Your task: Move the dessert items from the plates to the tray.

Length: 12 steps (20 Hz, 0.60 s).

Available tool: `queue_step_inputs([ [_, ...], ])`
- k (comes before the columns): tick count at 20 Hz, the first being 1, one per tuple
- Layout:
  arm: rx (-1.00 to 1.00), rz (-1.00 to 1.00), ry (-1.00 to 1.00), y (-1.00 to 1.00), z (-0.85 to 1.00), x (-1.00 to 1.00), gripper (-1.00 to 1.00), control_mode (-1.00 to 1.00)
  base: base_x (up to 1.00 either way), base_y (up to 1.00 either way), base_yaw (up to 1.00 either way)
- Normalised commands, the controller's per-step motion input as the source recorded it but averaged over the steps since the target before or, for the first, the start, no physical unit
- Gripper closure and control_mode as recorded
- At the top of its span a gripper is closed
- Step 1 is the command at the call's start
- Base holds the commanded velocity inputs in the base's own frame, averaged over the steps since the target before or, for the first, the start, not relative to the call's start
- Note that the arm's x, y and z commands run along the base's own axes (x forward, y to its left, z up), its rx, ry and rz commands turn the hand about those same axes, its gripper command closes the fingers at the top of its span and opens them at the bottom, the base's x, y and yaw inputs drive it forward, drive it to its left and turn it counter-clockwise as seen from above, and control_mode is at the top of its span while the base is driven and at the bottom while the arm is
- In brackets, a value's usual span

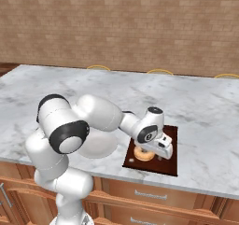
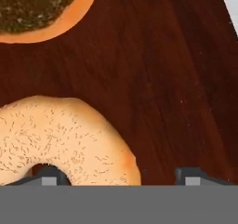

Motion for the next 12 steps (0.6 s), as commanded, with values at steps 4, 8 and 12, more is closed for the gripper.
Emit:
queue_step_inputs([
  [4,0.00,0.00,0.00,0.03,0.57,-0.04,-1.00,-1.00,0.00,0.00,0.00],
  [8,-0.02,0.00,0.00,0.00,0.76,-0.28,-1.00,-1.00,0.00,0.00,0.00],
  [12,-0.07,-0.05,0.00,0.34,0.76,-0.53,-1.00,-1.00,0.00,0.00,0.00],
])
